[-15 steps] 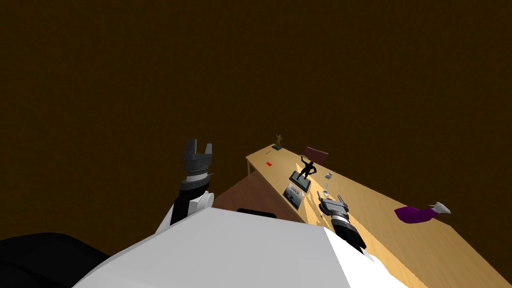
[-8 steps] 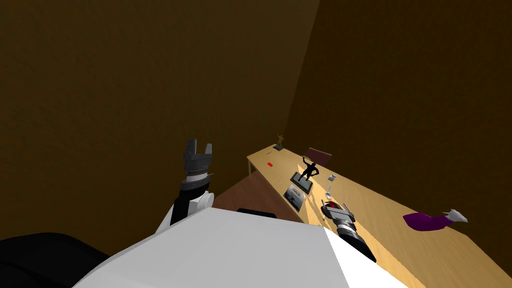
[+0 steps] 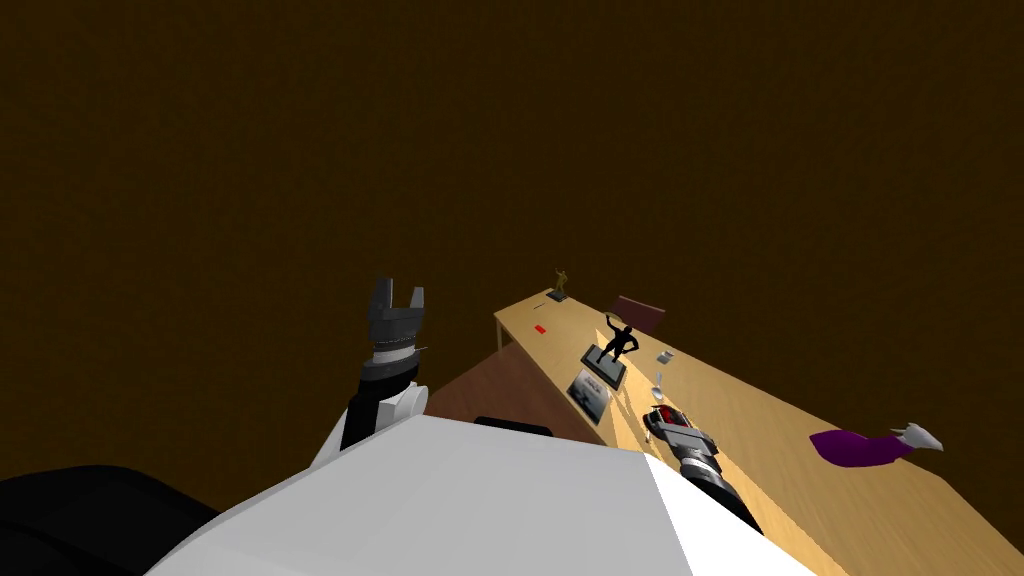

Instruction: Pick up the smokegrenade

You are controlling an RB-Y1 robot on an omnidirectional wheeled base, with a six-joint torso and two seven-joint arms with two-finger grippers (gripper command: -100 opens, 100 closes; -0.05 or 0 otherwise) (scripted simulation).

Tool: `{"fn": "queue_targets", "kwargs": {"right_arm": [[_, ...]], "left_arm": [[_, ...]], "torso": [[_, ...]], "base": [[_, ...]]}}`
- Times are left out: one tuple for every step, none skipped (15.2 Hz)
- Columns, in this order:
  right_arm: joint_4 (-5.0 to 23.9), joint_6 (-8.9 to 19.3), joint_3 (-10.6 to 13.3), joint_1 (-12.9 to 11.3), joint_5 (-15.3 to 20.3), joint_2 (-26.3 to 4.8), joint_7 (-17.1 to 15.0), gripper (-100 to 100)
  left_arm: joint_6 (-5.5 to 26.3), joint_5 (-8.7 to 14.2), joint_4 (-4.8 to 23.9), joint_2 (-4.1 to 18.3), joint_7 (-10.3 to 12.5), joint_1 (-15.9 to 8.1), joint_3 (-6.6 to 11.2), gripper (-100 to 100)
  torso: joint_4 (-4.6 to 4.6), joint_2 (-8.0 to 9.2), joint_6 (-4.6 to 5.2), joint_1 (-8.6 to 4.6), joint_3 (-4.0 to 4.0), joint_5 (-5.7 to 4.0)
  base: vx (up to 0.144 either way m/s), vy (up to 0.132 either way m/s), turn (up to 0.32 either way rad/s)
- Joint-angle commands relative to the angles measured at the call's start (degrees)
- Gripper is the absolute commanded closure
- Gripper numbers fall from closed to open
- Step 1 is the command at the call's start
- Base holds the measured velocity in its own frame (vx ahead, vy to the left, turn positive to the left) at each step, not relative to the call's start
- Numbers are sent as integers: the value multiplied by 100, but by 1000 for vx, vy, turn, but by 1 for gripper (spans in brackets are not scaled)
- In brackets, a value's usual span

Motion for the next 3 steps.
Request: {"fn": "queue_targets", "kwargs": {"right_arm": [[0,0,0,0,0,0,0,100],[0,1,-1,1,0,-1,1,100],[1,1,-1,1,0,-1,2,100]], "left_arm": [[0,0,0,0,0,0,0,0],[0,0,0,0,0,0,0,0],[0,0,0,0,0,0,0,0]], "torso": [[0,0,0,0,0,0],[0,-1,-1,-1,0,-1],[0,-1,-1,0,0,-1]], "base": [[0,0,0],[0,0,0],[0,0,0]]}}
